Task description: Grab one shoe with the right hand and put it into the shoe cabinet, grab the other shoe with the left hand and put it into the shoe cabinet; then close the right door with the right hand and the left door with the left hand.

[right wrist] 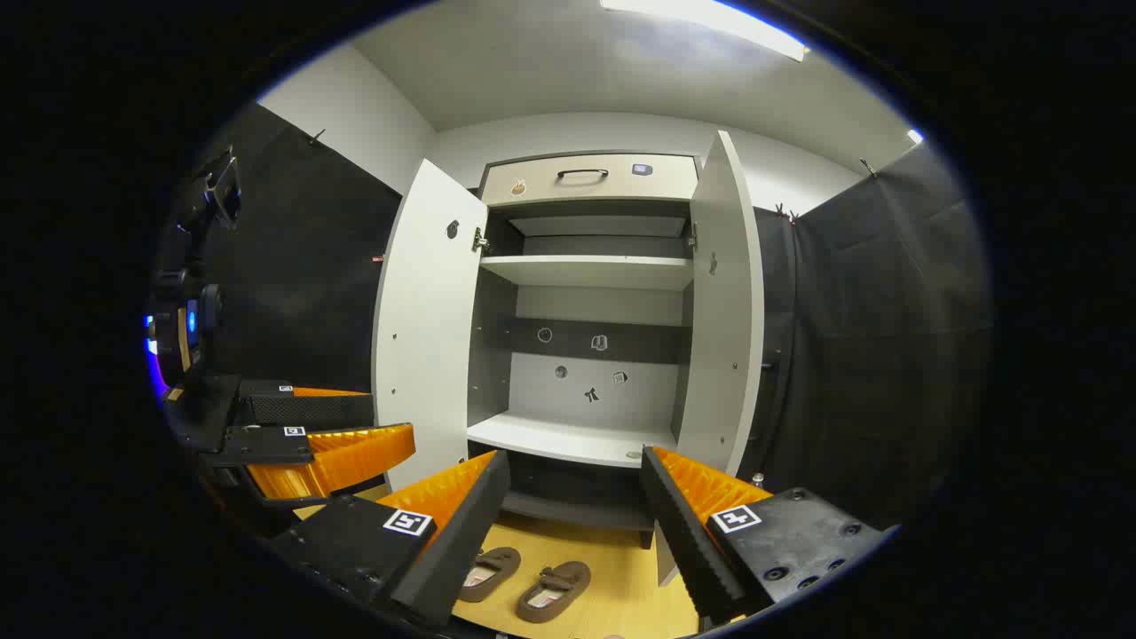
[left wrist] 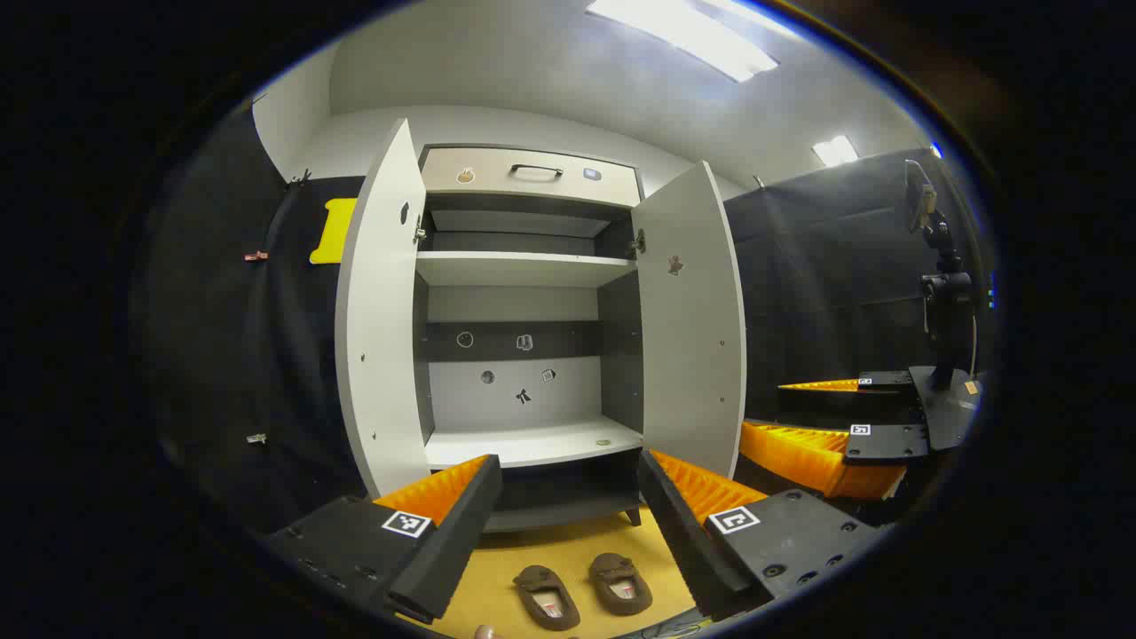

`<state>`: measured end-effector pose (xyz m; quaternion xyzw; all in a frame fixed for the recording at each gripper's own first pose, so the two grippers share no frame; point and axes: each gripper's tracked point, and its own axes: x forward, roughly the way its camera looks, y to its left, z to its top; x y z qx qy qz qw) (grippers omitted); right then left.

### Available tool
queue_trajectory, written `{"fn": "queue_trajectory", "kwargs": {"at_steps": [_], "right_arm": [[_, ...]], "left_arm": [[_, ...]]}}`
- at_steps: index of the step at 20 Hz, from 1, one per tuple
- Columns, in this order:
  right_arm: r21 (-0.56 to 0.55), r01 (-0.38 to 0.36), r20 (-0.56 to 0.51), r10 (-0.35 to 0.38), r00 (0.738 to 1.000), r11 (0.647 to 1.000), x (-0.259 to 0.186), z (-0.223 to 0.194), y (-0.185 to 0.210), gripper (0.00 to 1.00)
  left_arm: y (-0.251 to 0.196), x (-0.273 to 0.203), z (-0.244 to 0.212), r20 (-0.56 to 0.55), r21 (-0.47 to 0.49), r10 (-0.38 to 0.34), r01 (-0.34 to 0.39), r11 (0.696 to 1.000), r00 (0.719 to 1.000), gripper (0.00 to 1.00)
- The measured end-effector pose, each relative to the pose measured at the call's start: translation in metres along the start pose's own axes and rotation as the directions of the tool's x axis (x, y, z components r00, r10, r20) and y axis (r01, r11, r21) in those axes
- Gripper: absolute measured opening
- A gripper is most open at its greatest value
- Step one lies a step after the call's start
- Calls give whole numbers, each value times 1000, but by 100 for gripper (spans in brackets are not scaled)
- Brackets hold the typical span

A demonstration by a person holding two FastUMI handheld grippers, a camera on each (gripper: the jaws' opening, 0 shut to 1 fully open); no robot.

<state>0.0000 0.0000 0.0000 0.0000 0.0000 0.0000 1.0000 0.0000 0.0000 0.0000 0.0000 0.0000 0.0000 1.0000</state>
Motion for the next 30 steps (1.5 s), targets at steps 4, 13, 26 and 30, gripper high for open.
{"fn": "queue_trajectory", "kwargs": {"at_steps": [4, 13, 26, 30], "right_arm": [[7, 4, -17, -4, 1000, 1000, 1, -2, 0, 98], [-4, 7, -36, -7, 999, 1000, 4, -8, 5, 98], [11, 69, -138, -66, 988, 998, 25, -65, 26, 98], [7, 76, -232, -72, 970, 997, 47, -116, 30, 98]], "left_arm": [[3, -2, 2, 6, -35, 2, -2, 999, 1000, 96], [9, -5, -2, -21, -42, 3, -4, 999, 1000, 95], [33, 2, 4, -19, -59, -16, 15, 998, 1000, 95], [52, 11, -1, -18, -72, 8, -9, 997, 1000, 95]]}}
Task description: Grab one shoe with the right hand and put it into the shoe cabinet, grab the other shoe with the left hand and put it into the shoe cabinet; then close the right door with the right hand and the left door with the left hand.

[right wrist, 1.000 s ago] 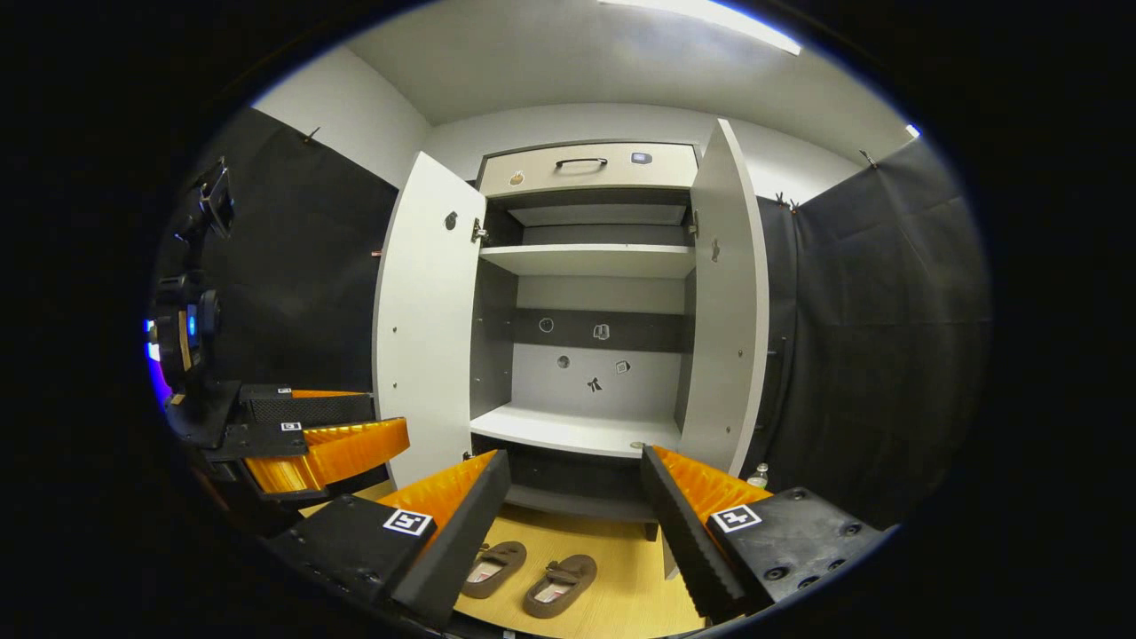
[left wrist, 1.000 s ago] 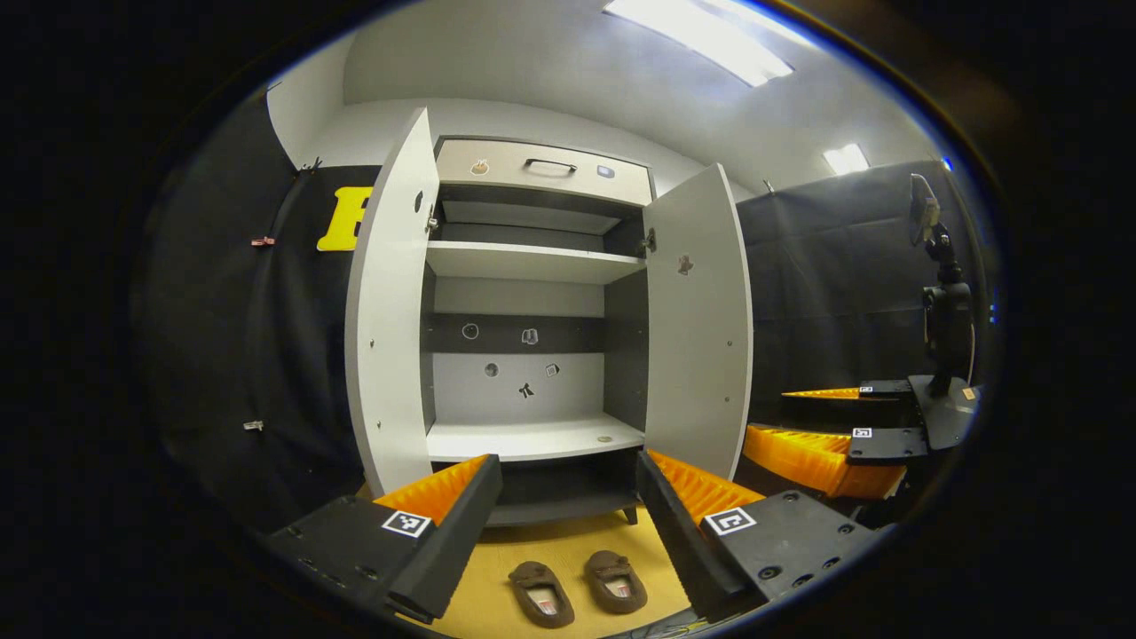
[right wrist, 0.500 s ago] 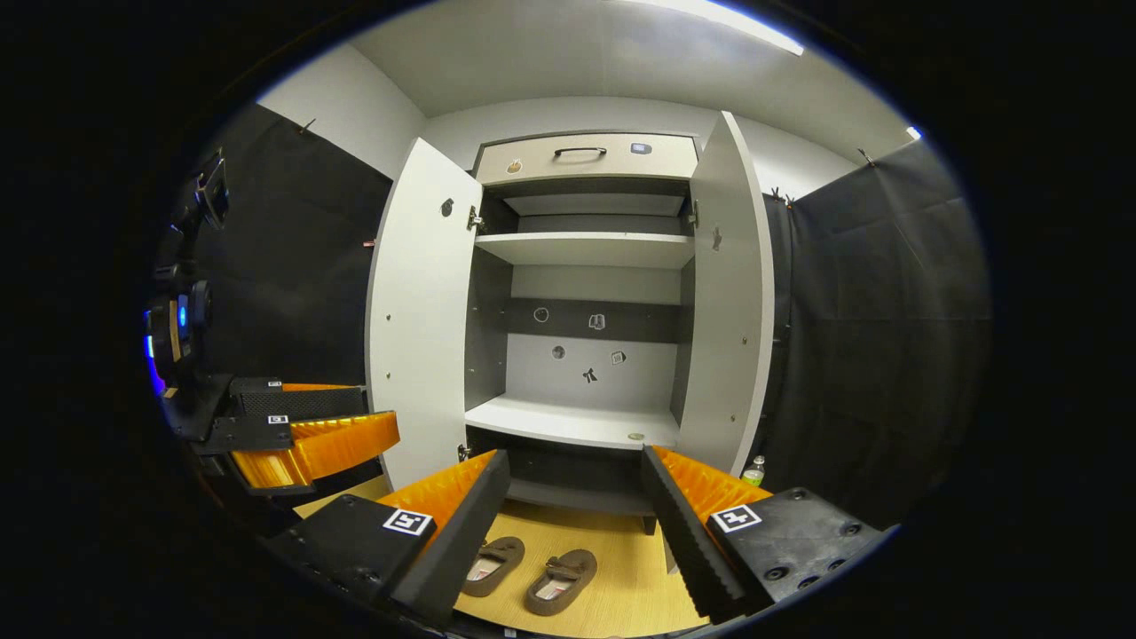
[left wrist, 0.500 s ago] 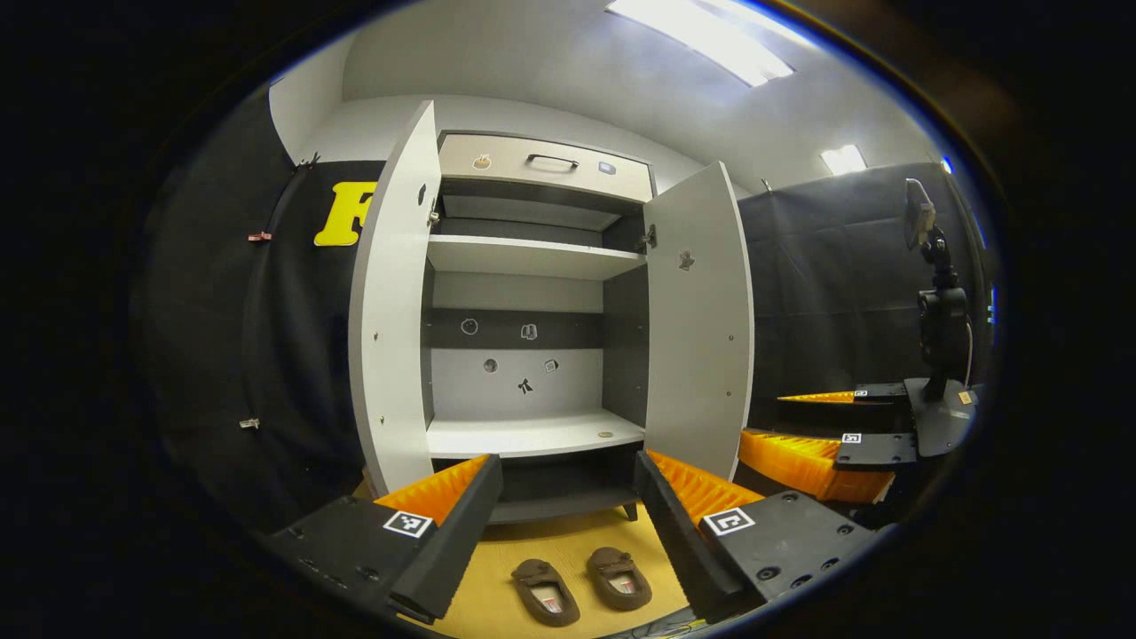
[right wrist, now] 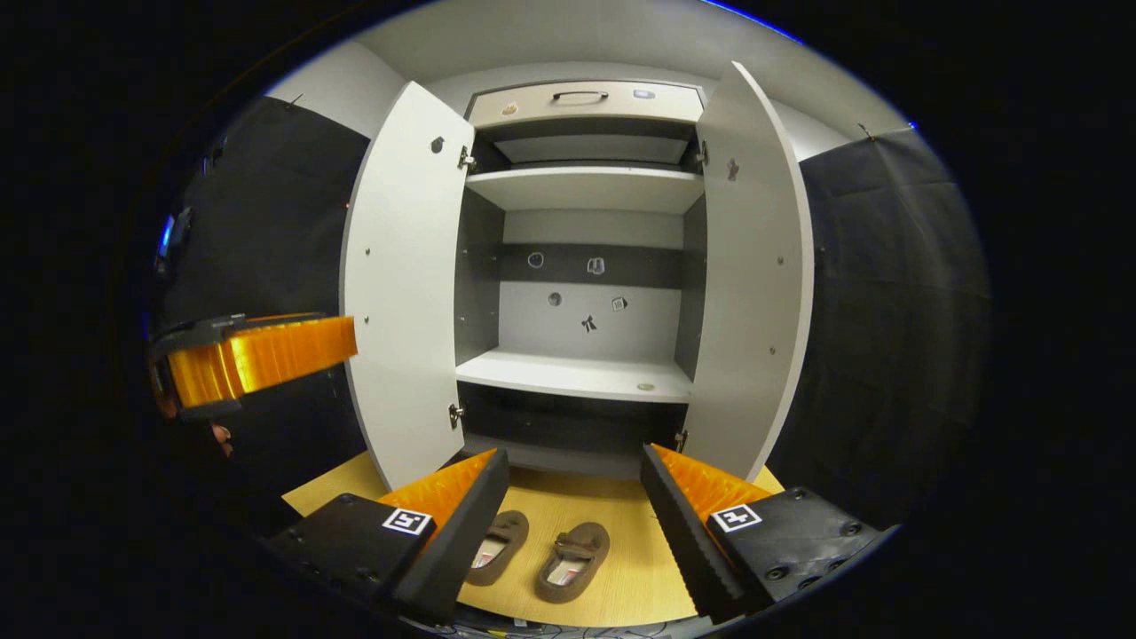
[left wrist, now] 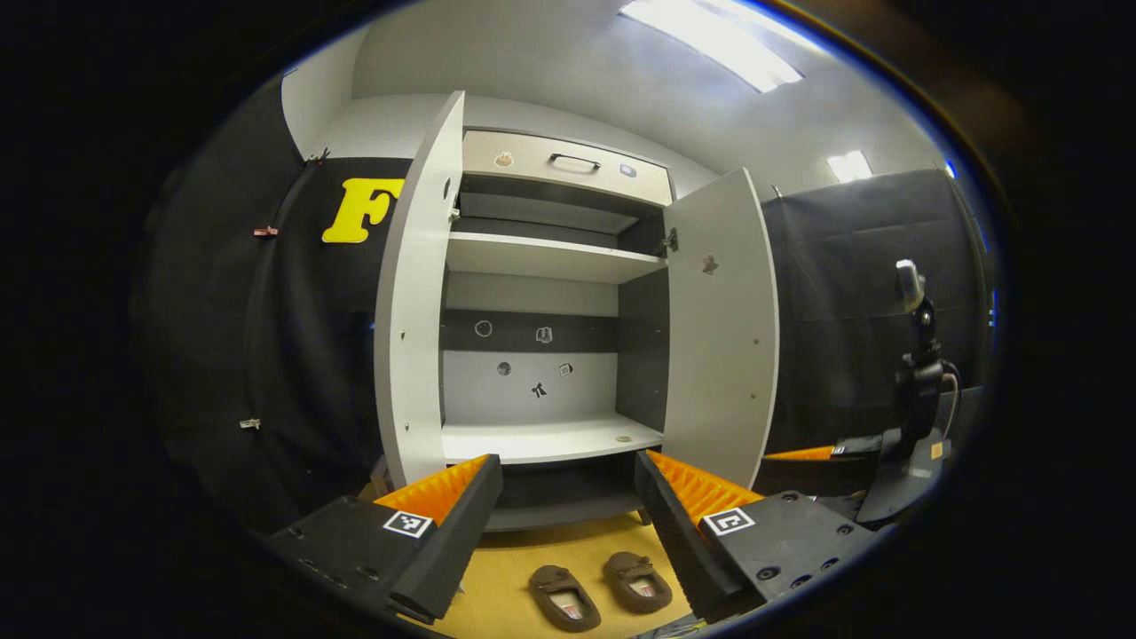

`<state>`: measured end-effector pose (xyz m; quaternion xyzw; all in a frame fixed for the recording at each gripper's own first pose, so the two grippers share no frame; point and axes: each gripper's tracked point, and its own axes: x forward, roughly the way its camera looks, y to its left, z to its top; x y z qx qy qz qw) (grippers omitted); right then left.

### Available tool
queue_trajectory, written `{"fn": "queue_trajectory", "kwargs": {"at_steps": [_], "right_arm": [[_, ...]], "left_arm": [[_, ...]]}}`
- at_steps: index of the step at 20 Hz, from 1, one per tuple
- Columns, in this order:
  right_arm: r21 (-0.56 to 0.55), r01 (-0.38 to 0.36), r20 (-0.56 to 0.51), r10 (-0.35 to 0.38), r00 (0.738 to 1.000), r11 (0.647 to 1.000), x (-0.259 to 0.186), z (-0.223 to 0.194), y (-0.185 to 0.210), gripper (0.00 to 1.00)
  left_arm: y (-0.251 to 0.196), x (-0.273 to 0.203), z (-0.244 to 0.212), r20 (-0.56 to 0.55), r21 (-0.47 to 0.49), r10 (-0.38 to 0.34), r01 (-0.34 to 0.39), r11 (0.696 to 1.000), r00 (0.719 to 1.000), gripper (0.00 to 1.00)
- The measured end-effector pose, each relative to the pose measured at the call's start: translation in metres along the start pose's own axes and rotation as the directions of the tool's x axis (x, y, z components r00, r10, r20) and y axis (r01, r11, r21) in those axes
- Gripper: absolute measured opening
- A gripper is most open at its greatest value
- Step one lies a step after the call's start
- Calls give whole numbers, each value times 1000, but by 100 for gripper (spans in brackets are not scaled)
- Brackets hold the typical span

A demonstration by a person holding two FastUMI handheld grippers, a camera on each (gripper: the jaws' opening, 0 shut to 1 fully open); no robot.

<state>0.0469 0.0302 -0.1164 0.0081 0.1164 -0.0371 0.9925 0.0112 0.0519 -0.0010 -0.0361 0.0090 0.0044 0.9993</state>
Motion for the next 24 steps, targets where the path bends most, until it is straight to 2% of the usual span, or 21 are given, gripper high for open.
{"fn": "queue_trajectory", "kwargs": {"at_steps": [3, 6, 14, 15, 16, 17, 24], "right_arm": [[39, -7, -91, 11, 996, 999, 21, -44, 5, 98], [66, -1, -198, 14, 980, 998, 47, -100, 9, 98], [97, 19, -430, 25, 902, 995, 95, -238, 21, 94], [101, 24, -449, 24, 893, 995, 99, -249, 22, 93], [107, 30, -463, 23, 886, 994, 104, -260, 23, 83], [115, 37, -474, 22, 880, 993, 107, -269, 23, 82], [118, 63, -553, 12, 833, 991, 146, -327, 21, 81]], "left_arm": [[16, 7, -2, 1, -14, 29, -29, 1000, 1000, 95], [31, 11, -2, 16, -13, 66, -66, 998, 998, 95], [60, 24, -6, 25, -14, 121, -121, 993, 992, 95], [64, 27, -8, 23, -11, 130, -129, 992, 991, 95], [66, 27, -11, 20, -5, 136, -136, 991, 991, 95], [70, 28, -13, 15, 0, 144, -144, 990, 989, 94], [83, 33, -41, -35, -14, 184, -185, 983, 982, 95]]}}
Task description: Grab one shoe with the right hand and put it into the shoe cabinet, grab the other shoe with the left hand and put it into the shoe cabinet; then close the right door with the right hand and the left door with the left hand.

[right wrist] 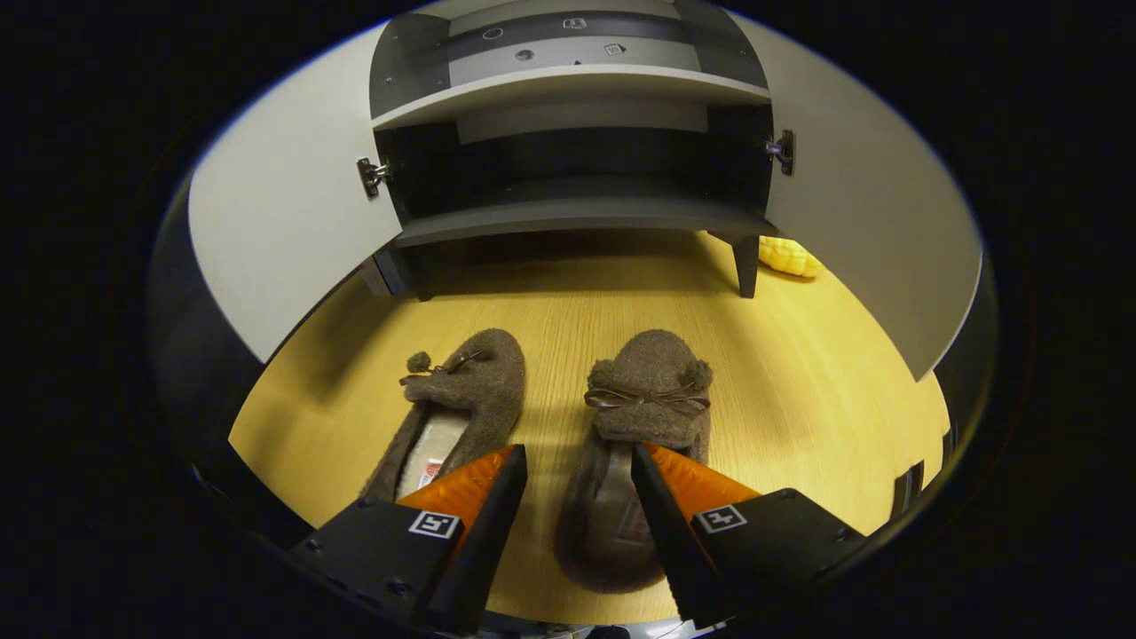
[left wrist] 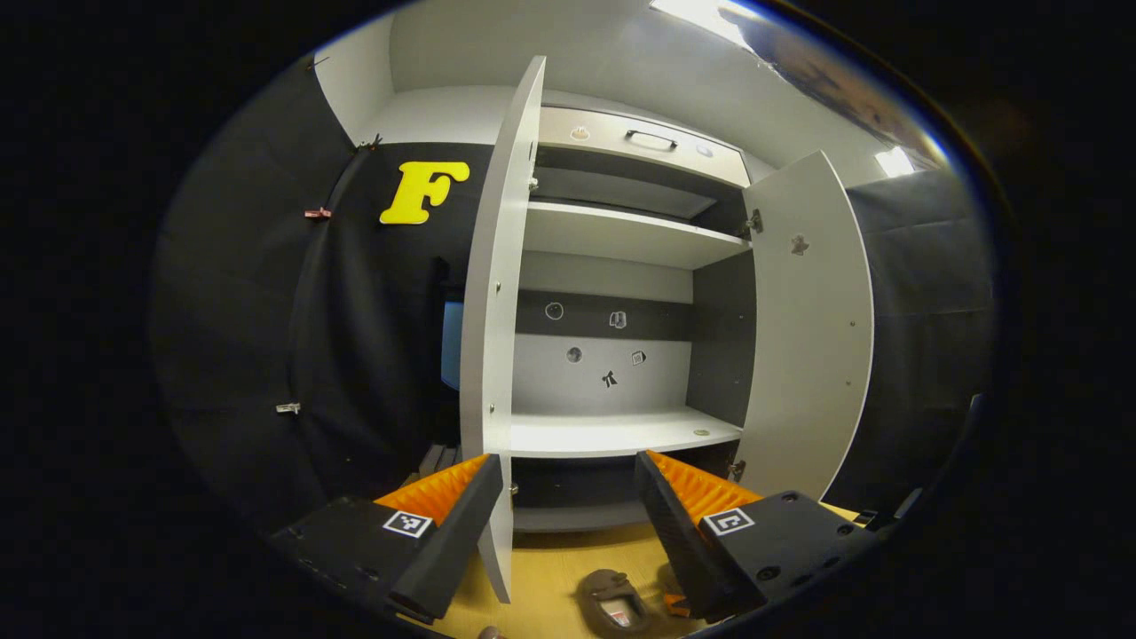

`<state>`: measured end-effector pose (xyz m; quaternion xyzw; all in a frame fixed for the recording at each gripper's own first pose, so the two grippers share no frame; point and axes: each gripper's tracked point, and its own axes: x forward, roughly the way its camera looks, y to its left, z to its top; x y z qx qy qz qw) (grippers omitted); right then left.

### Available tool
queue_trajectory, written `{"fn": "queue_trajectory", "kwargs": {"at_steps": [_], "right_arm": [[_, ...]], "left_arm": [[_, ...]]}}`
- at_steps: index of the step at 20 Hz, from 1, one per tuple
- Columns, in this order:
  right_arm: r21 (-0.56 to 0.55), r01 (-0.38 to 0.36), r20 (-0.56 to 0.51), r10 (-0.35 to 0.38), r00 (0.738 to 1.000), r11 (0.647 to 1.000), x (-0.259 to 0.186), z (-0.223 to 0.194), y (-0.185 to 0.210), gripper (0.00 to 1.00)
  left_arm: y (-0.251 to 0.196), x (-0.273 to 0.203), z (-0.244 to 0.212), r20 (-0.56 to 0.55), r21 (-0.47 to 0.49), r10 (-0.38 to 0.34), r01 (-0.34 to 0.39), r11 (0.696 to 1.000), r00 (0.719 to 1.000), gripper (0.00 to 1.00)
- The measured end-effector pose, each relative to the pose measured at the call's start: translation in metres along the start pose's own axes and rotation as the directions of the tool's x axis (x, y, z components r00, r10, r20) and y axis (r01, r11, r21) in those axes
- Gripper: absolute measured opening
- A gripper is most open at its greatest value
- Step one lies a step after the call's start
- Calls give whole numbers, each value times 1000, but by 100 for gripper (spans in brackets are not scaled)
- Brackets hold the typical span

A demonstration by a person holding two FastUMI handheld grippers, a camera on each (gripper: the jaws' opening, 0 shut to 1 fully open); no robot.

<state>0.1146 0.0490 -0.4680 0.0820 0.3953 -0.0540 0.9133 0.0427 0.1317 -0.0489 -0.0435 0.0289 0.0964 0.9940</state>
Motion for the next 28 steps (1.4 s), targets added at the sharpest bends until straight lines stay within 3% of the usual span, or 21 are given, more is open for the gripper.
{"fn": "queue_trajectory", "kwargs": {"at_steps": [7, 10, 12, 13, 14, 16, 17, 18, 20, 28], "right_arm": [[-25, 49, -13, -49, 999, 998, 33, 0, -11, 75], [-44, 89, -26, -90, 996, 995, 44, -2, -26, 48], [-38, 51, -37, -53, 998, 998, 46, -1, -21, 34], [-47, 53, -30, -55, 998, 997, 50, -2, -21, 34], [-66, 54, -28, -56, 998, 996, 46, 0, -21, 12], [-121, 36, -48, -42, 998, 992, 44, -5, -21, 12], [-109, 35, -29, -38, 999, 993, 41, 4, -21, 12], [-99, 20, -26, -22, 999, 995, 36, 6, -19, 5], [-94, -3, -18, 1, 1000, 996, 29, 16, -21, 5], [-67, -68, 189, 80, 979, 995, -58, 150, -21, 5]], "left_arm": [[0, 18, -25, -65, 13, 12, -11, 1000, 998, 95], [1, 23, -31, -79, 16, 19, -18, 1000, 997, 95], [1, 27, -33, -86, 25, 29, -27, 999, 996, 95], [0, 30, -34, -91, 27, 33, -31, 999, 995, 95], [-1, 31, -36, -96, 27, 35, -32, 999, 995, 95], [-4, 33, -35, -97, 25, 34, -32, 999, 995, 95], [-6, 34, -33, -94, 26, 32, -30, 999, 995, 95], [-8, 35, -32, -88, 28, 34, -31, 999, 996, 95], [-13, 37, -30, -84, 29, 35, -33, 999, 996, 95], [-39, 28, -14, -61, 10, 22, -22, 1000, 998, 95]]}}
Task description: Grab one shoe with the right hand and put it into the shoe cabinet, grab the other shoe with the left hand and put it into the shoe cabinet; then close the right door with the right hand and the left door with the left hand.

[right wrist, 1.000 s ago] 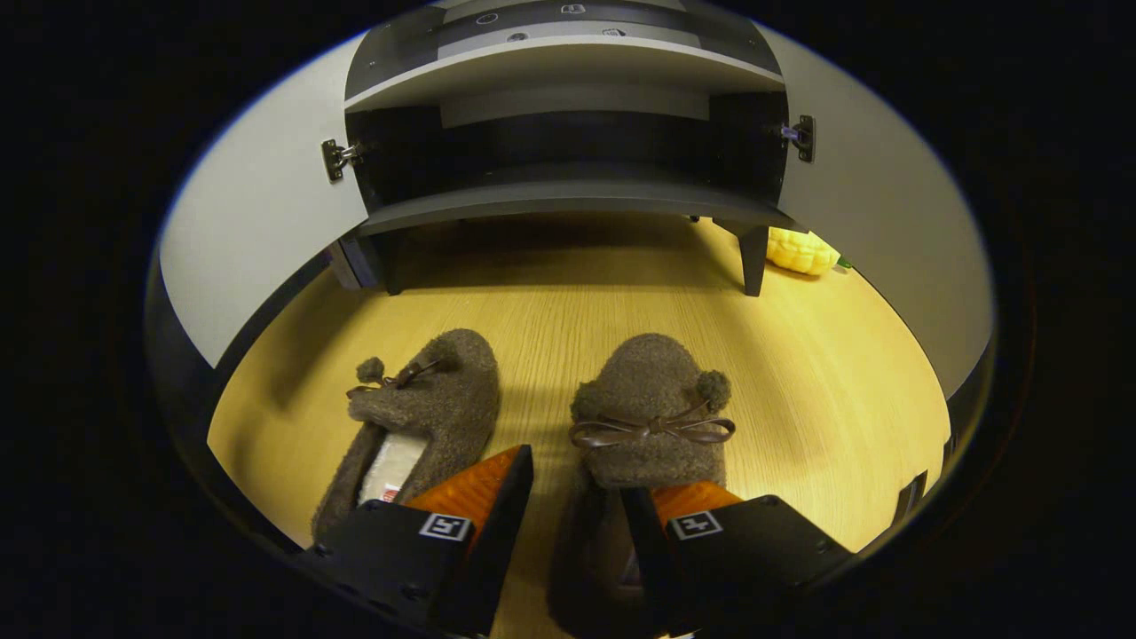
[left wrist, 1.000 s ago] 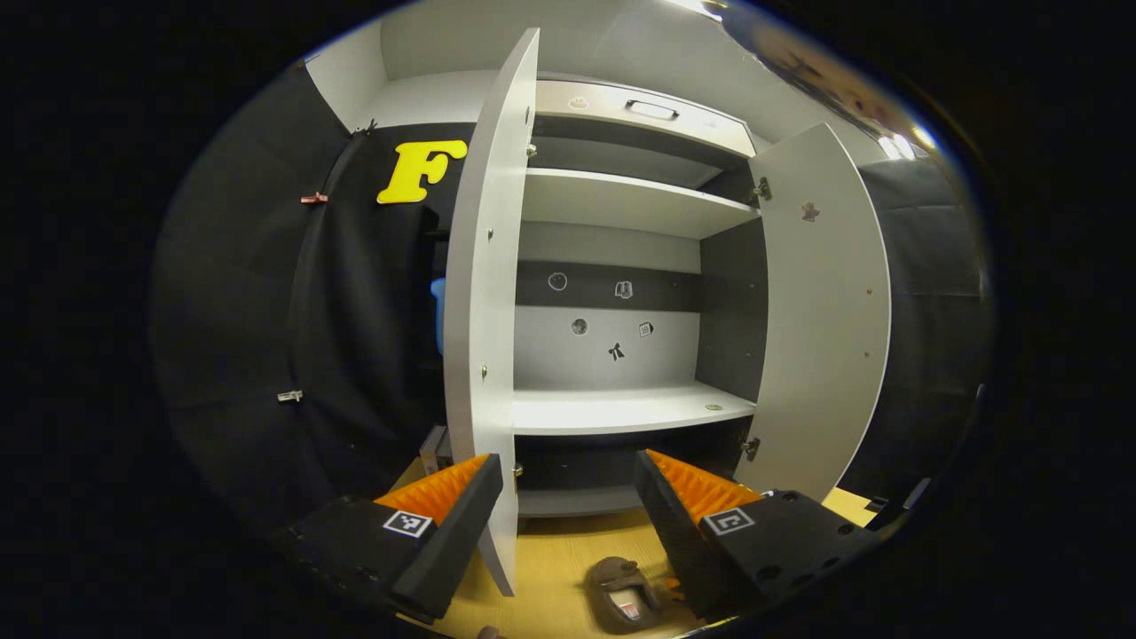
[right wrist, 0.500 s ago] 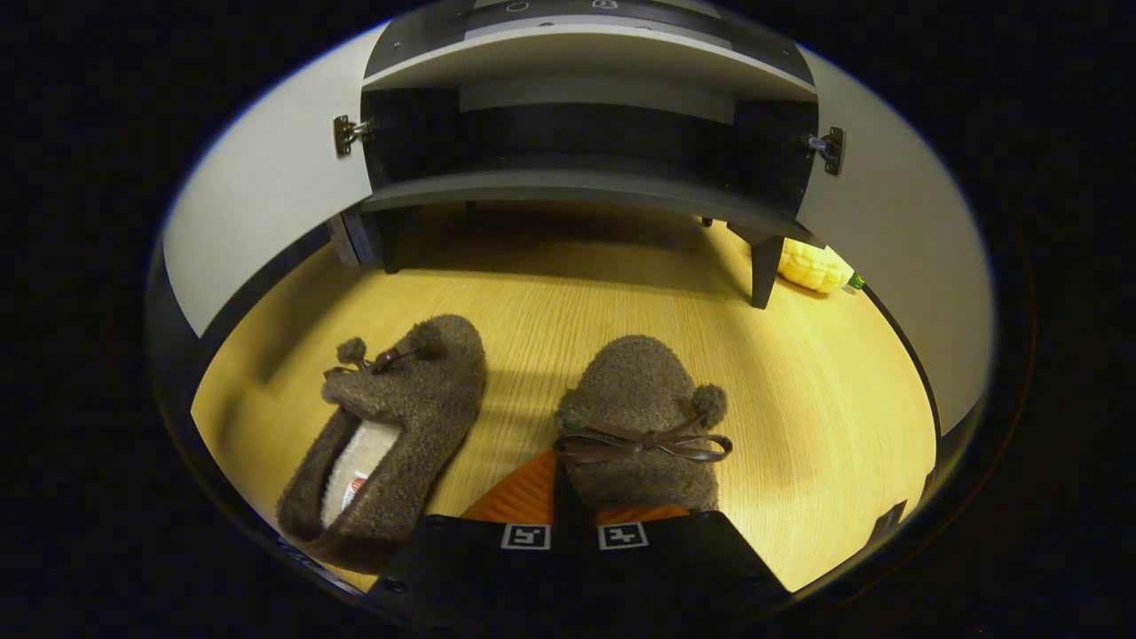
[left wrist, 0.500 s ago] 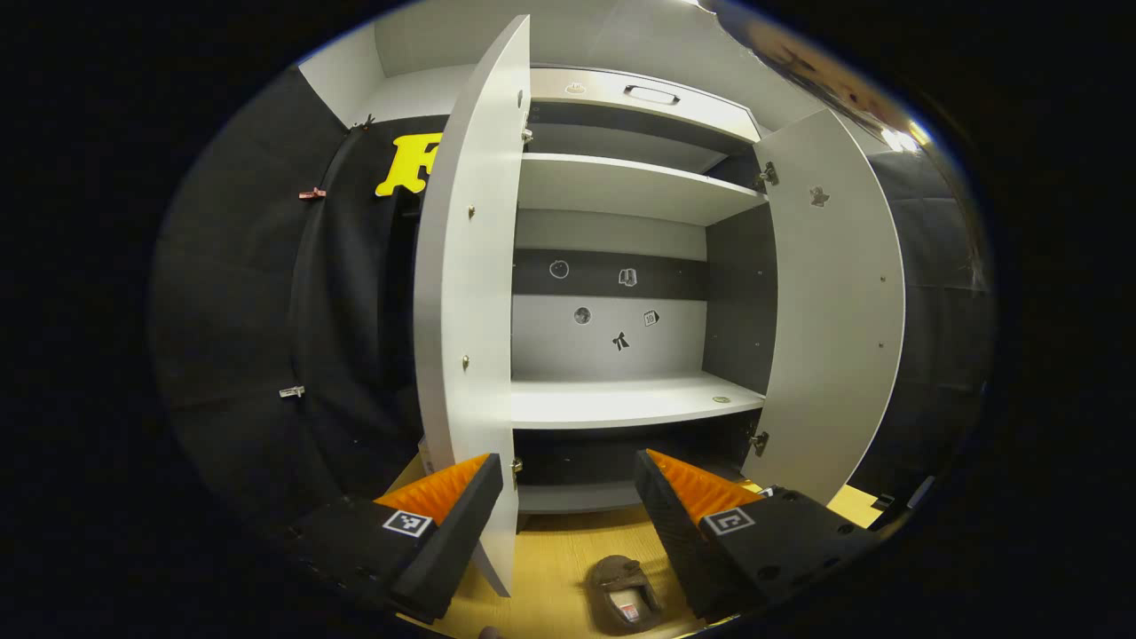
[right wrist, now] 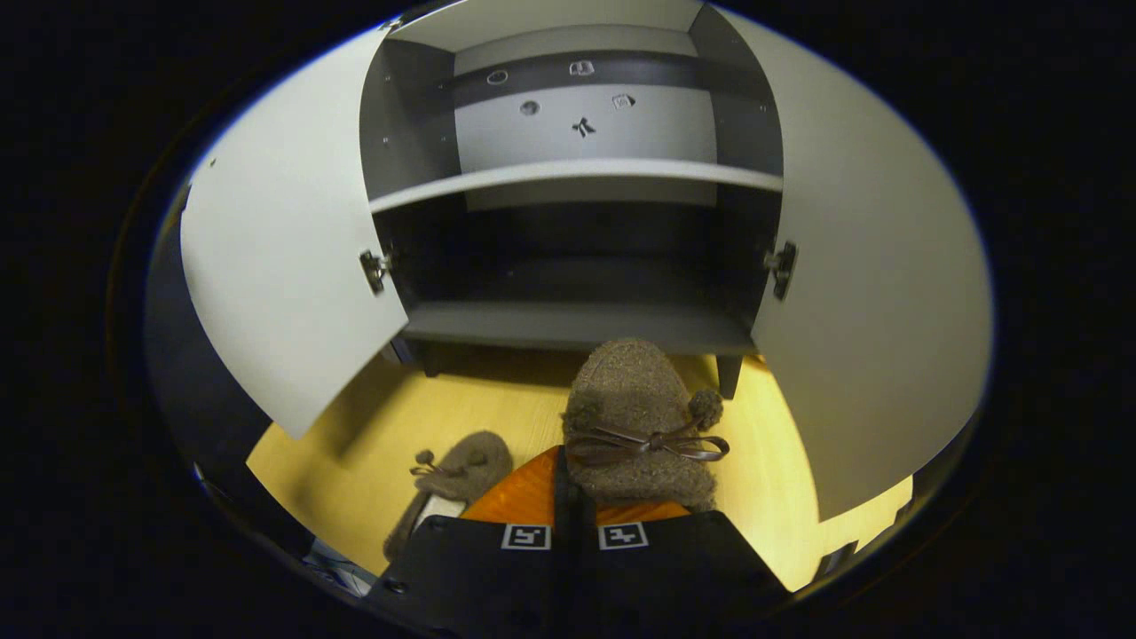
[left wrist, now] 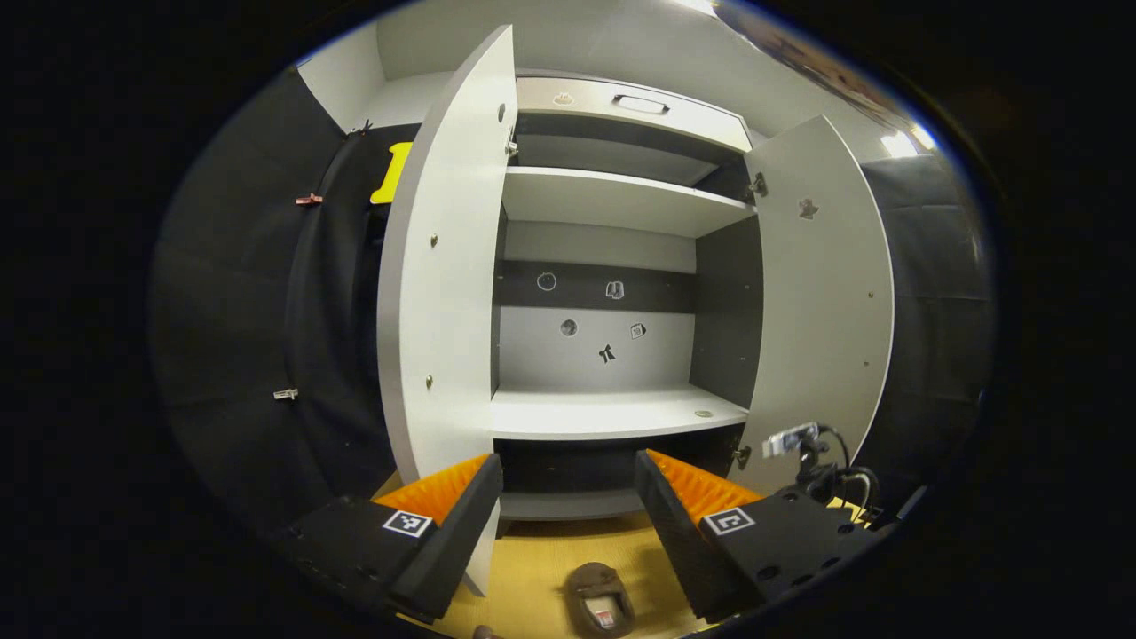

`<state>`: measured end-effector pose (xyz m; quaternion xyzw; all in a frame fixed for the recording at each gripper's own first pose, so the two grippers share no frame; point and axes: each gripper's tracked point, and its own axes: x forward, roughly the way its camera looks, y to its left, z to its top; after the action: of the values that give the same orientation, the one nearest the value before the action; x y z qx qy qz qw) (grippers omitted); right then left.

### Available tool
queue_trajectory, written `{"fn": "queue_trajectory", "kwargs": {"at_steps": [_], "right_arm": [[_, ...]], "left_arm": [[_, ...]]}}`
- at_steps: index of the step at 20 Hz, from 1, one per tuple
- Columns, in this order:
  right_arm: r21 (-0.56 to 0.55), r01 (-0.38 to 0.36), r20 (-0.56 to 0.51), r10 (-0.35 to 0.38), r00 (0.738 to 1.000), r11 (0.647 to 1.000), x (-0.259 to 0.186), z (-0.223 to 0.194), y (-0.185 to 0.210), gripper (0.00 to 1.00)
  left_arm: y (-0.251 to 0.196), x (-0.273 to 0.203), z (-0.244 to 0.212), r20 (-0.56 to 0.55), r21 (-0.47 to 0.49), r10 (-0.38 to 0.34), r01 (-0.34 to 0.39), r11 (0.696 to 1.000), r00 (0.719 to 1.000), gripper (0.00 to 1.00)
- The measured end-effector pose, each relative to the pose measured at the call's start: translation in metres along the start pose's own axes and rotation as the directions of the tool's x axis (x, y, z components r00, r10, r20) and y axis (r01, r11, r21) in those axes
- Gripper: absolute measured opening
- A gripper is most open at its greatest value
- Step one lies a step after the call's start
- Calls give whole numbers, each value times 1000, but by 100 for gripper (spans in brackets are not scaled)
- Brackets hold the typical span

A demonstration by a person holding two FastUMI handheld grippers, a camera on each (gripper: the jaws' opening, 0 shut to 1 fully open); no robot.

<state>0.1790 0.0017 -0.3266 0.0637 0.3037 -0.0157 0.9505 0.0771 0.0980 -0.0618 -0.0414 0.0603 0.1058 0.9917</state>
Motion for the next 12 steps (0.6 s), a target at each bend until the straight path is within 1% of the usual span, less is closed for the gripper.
{"fn": "queue_trajectory", "kwargs": {"at_steps": [2, 4, 7, 10, 12], "right_arm": [[-27, -7, 69, 9, 998, 1000, -12, 45, 0, 5], [-46, -27, 130, 33, 991, 999, -19, 92, 5, 5], [-68, -26, 224, 40, 974, 997, -19, 155, 7, 5], [-96, 14, 311, 17, 950, 995, -15, 219, 0, 5], [-88, 37, 349, -4, 937, 995, -5, 260, -7, 5]], "left_arm": [[-3, -8, 6, 8, 3, 7, -7, 1000, 1000, 95], [-3, -16, 10, 10, 7, 23, -23, 1000, 1000, 95], [-7, -25, 4, -12, 5, 39, -39, 999, 999, 95], [-16, -32, -3, -39, -27, 32, -33, 999, 999, 95], [-18, -34, -6, -55, -26, 36, -38, 999, 998, 95]]}}
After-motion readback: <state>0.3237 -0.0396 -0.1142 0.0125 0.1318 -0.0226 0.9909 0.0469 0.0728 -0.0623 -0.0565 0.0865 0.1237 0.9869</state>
